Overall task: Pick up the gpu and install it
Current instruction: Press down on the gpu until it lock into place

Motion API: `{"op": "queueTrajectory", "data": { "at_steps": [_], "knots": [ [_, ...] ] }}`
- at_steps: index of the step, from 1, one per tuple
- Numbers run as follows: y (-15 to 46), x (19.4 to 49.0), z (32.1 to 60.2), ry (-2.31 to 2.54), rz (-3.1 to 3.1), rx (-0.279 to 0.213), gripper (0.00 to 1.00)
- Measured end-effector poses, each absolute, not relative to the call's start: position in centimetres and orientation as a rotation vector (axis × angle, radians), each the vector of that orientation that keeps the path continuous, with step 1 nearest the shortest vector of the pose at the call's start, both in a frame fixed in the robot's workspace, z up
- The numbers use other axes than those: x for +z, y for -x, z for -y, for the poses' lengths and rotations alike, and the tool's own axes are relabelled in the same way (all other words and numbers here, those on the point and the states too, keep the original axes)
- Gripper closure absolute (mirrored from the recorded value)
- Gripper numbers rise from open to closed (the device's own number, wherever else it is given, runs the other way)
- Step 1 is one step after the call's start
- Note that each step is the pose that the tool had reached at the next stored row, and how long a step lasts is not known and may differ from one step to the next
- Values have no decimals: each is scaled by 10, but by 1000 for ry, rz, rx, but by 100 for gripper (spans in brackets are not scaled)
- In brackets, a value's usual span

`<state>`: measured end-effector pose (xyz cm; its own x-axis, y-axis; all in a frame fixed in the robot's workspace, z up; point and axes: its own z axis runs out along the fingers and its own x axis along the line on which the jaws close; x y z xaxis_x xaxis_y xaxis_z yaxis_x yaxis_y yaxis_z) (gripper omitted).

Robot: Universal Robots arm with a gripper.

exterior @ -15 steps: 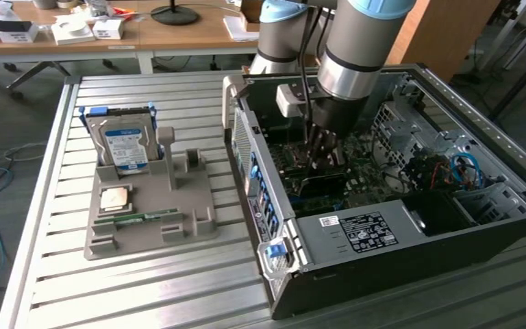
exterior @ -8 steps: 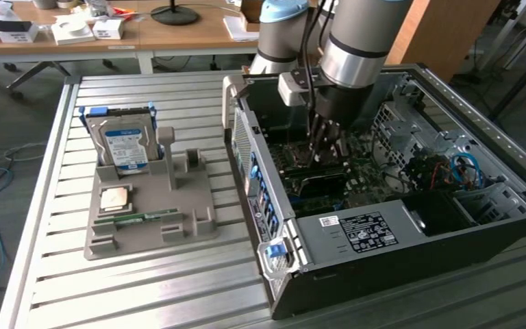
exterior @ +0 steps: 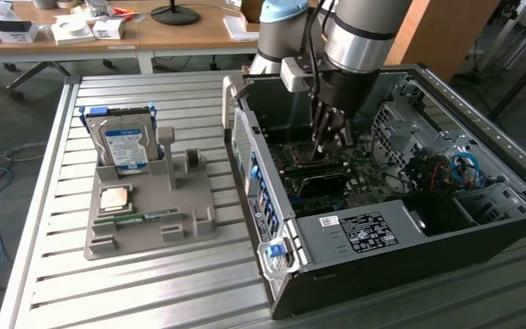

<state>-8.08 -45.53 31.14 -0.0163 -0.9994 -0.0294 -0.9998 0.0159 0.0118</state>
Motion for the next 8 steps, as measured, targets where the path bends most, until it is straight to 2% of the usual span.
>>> {"op": "queueTrajectory", "data": {
  "at_steps": [8],
  "knots": [
    [81,313,455,2194,-2230,45,89]
  ]
}}
